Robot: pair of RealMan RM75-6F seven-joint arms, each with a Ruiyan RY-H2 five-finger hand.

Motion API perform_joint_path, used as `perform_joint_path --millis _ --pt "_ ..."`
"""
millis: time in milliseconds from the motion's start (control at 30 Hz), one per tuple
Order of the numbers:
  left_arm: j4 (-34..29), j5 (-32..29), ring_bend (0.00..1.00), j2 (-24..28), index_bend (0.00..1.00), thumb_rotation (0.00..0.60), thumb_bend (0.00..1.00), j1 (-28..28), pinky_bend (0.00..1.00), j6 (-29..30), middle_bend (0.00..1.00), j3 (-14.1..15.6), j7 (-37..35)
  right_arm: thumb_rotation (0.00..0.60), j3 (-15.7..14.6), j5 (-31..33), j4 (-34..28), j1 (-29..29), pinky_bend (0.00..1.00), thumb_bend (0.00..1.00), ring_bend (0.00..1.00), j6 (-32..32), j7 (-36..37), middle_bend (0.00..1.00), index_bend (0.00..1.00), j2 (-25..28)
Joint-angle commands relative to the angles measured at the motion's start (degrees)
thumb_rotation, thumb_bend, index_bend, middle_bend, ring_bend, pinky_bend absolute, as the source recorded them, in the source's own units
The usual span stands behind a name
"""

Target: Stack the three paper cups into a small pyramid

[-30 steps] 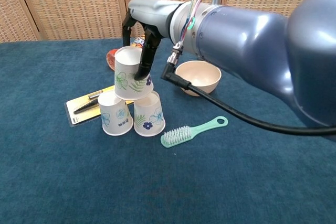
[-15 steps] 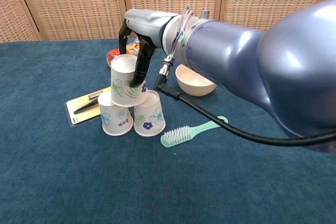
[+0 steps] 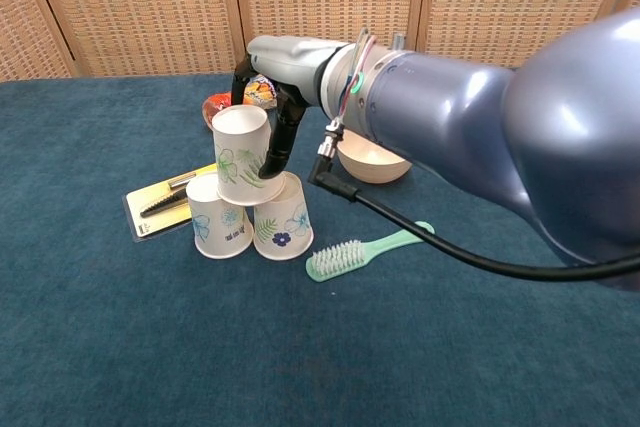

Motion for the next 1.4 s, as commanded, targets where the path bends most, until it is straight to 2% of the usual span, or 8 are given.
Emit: perform_joint_path --millis 33,333,600,767,967,1067,1200,1400 --pt "-0.1 0.1 0.00 0.1 0.10 0.600 0.27 0.1 0.00 0.1 0.00 0.0 -0.1 0.600 -0.4 0.9 -0.6 -0.1 0.00 0.10 0.00 0.0 -0.5 0.00 0.26 0.6" --pt "-0.2 0.1 0.00 0.2 0.10 0.600 0.27 0.1 0.00 0.1 0.00 0.0 -0.2 0.600 -0.2 1.0 -4.1 -0.4 0.00 0.10 0.00 3.5 -3.1 0.00 0.20 4.1" --pt "-0.9 0.4 0.00 0.7 0.10 0.600 0.27 0.3 0.00 0.5 0.00 0.1 -0.5 0.600 -1.8 2.3 -14.9 -5.3 0.00 0.10 0.00 7.5 -4.9 0.00 0.16 15.6" --pt "-1.6 0.9 0.00 1.0 0.10 0.600 0.27 0.6 0.00 1.0 0.00 0.2 -0.6 0.600 -6.4 -3.2 -18.9 -11.1 0.00 0.10 0.00 10.6 -2.0 0.00 0.16 22.0" --pt "-2.1 1.4 0.00 1.1 0.09 0.600 0.27 0.9 0.00 1.7 0.00 0.2 0.2 0.600 -15.0 -16.1 -19.4 -20.8 0.00 0.10 0.00 14.7 7.1 0.00 0.15 27.0" --pt "-2.3 1.4 0.00 1.0 0.08 0.600 0.27 1.0 0.00 1.8 0.00 0.2 0.5 0.600 -20.0 -24.4 -17.1 -26.6 0.00 0.10 0.00 17.1 14.5 0.00 0.13 28.5" --pt "-2.3 1.3 0.00 0.7 0.06 0.600 0.27 1.0 0.00 1.7 0.00 0.3 1.3 0.600 -24.2 -31.9 -13.0 -32.3 0.00 0.10 0.00 19.5 21.9 0.00 0.12 29.7" --pt "-2.2 1.1 0.00 0.3 0.03 0.600 0.27 1.1 0.00 1.7 0.00 0.2 2.3 0.600 -27.4 -37.2 -6.7 -39.0 0.00 0.10 0.00 22.3 28.4 0.00 0.07 29.4"
